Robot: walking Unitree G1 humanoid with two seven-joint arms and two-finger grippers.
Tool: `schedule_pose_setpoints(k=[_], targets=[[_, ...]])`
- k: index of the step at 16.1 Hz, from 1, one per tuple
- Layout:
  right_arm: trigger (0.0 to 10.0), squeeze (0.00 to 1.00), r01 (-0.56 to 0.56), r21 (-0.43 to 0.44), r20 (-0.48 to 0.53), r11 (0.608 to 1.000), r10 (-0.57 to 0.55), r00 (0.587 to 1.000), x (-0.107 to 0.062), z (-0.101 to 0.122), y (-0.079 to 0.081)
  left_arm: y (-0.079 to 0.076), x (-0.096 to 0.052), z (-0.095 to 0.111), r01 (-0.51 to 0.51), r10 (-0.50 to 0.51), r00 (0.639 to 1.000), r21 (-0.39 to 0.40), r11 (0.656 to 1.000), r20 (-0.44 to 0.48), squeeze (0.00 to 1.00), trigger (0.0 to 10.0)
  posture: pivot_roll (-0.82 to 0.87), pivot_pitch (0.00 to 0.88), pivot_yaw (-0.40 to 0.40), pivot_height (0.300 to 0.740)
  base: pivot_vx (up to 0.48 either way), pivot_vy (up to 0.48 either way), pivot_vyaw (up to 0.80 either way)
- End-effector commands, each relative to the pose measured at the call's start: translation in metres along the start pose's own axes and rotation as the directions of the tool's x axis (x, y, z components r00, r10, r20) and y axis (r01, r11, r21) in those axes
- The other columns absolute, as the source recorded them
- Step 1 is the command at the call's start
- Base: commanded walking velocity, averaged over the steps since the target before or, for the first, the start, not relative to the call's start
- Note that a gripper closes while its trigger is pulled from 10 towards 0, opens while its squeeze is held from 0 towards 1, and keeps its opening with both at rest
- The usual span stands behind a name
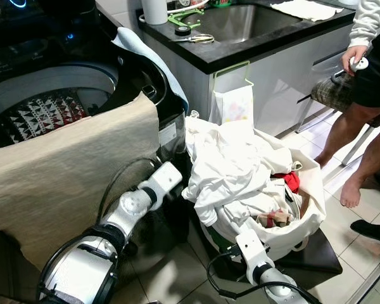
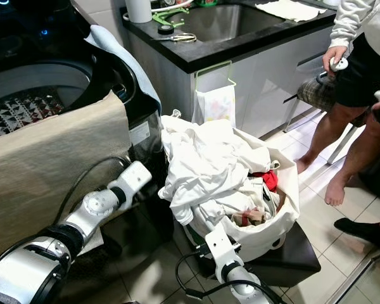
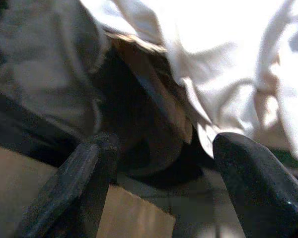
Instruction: Clothes washing
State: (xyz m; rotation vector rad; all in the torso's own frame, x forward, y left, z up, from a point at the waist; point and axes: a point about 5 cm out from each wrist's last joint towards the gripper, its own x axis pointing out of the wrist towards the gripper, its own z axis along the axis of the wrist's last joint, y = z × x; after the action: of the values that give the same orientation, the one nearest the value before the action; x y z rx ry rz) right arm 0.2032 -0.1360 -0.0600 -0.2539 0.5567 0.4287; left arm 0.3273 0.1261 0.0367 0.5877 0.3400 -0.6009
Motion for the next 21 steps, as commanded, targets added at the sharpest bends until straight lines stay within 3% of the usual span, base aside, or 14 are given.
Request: schedule_pose_setpoints(k=[1,4,5,7,9,13,14,15,18,20,21], targets=[[10.0,0.0,-0.014,0.007,-0.017,1.0,0.014,1.0,-0.005,-0.008,0.003,0.003,0.0,-0.001,0.011,-0.01,1.0,0.037,0.999,-0.029,0.0,10.0,-0.06,0.0,0.071,0.74,0.0,0.0,0.0],[10.0,0.0,-0.008,0.002,-0.033,1.0,0.008,0.999,-0.013,-0.018,-0.001,-0.002,-0.003,-0.012,0.108,-0.095,0.989,0.12,0.987,-0.114,0.0,10.0,-0.09,0.0,0.079,0.74,0.0,0.0,0.0],[10.0,0.0,-0.002,0.002,-0.037,1.0,0.002,0.999,-0.016,-0.021,-0.003,-0.008,-0.004,-0.017,0.167,-0.149,0.978,0.123,0.978,-0.144,0.0,10.0,-0.11,0.0,0.081,0.74,0.0,0.0,0.0],[10.0,0.0,0.001,0.001,-0.038,1.0,0.0,0.999,-0.017,-0.022,-0.004,-0.011,-0.004,-0.017,0.184,-0.166,0.975,0.117,0.976,-0.151,0.0,10.0,-0.11,0.0,0.081,0.74,0.0,0.0,0.0],[10.0,0.0,0.017,0.007,-0.04,1.0,-0.017,0.999,-0.02,-0.025,-0.007,-0.034,0.0,-0.016,0.28,-0.292,0.946,-0.098,0.955,-0.144,0.0,10.0,-0.12,0.0,0.085,0.74,0.0,0.0,0.0],[10.0,0.0,0.017,0.009,-0.03,1.0,-0.016,0.999,-0.021,-0.025,-0.009,-0.061,-0.006,-0.035,0.343,-0.405,0.895,-0.295,0.892,-0.186,0.0,10.0,-0.13,0.0,0.073,0.74,0.0,0.0,0.0],[10.0,0.0,0.017,0.009,-0.03,1.0,-0.016,0.999,-0.021,-0.025,-0.009,-0.061,-0.006,-0.035,0.343,-0.405,0.895,-0.295,0.892,-0.186,0.0,10.0,-0.13,0.0,0.073,0.74,0.0,0.0,0.0],[10.0,0.0,0.014,0.005,-0.03,1.0,-0.014,0.999,-0.023,-0.027,-0.01,-0.07,-0.009,-0.04,0.361,-0.451,0.869,-0.362,0.86,-0.204,0.0,10.0,-0.13,0.0,0.068,0.74,0.0,0.0,0.0],[10.0,0.0,0.014,0.002,-0.035,1.0,-0.014,0.999,-0.023,-0.027,-0.011,-0.076,-0.004,-0.029,0.364,-0.475,0.872,-0.495,0.789,-0.117,0.0,10.0,-0.12,0.0,0.068,0.74,0.0,0.0,0.0],[10.0,0.0,0.014,0.002,-0.033,1.0,-0.014,0.999,-0.022,-0.026,-0.01,-0.074,-0.003,-0.028,0.345,-0.453,0.885,-0.496,0.797,-0.112,0.0,10.0,-0.12,0.0,0.068,0.74,0.0,0.0,0.0],[10.0,0.0,0.015,0.003,-0.027,1.0,-0.015,1.0,-0.021,-0.024,-0.01,-0.067,-0.002,-0.027,0.288,-0.39,0.914,-0.498,0.818,-0.113,0.0,10.0,-0.11,0.0,0.068,0.74,0.0,0.0,0.0]])
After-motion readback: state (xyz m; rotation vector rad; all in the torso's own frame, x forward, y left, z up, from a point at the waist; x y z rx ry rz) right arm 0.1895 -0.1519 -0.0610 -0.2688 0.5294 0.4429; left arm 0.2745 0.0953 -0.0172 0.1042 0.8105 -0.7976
